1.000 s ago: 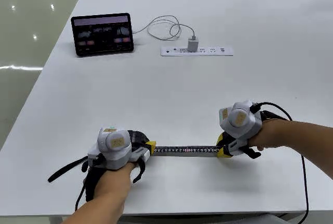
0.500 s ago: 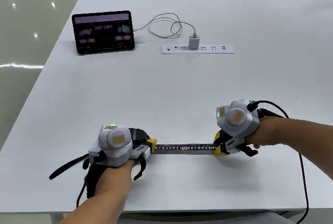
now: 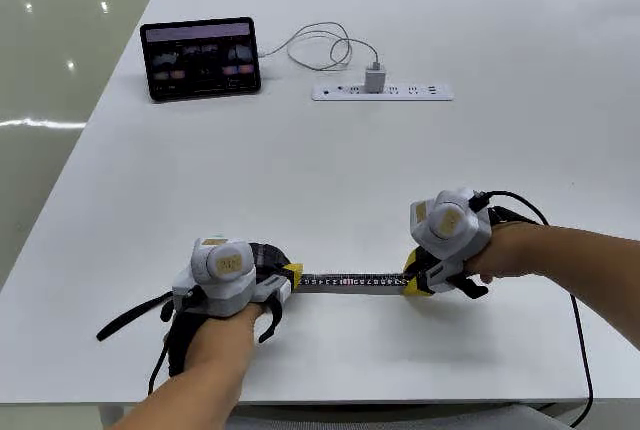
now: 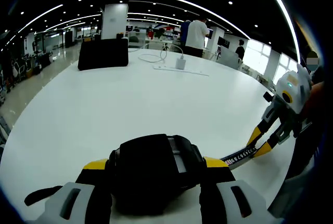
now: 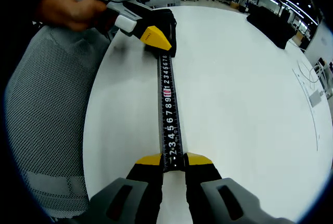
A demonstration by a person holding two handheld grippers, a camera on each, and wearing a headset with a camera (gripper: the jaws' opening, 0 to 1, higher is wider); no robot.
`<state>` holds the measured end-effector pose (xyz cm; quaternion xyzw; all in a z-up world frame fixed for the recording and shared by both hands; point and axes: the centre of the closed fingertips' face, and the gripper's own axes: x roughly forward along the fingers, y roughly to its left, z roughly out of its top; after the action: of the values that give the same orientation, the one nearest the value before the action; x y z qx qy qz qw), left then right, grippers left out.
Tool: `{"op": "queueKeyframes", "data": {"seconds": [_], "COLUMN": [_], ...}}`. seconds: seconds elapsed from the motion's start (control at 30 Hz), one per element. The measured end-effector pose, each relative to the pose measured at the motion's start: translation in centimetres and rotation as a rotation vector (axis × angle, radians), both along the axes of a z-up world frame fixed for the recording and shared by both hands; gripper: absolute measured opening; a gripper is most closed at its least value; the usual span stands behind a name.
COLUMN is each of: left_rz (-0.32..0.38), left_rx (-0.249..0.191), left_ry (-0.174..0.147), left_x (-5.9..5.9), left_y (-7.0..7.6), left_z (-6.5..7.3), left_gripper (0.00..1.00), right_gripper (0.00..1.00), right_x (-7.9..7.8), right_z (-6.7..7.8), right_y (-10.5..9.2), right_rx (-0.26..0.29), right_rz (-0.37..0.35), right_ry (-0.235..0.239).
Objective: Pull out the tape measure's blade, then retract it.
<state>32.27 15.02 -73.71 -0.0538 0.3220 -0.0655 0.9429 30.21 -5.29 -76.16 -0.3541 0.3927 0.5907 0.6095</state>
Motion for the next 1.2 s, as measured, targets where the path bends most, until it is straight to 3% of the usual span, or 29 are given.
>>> {"op": "queueKeyframes", "data": {"seconds": [1.2], "left_rz": [0.002], "left_rx": [-0.002], "left_ry": [0.001], "left_x": [-0.1], "left_y": [0.0], "left_z": [0.0], "left_gripper": [0.65], "right_gripper": [0.12], "right_x": [-0.1], "right_z": [0.1], "right_y": [2.4], "right_rx": [0.036], "right_rz": [0.008], "right_ry": [-0.009]}}
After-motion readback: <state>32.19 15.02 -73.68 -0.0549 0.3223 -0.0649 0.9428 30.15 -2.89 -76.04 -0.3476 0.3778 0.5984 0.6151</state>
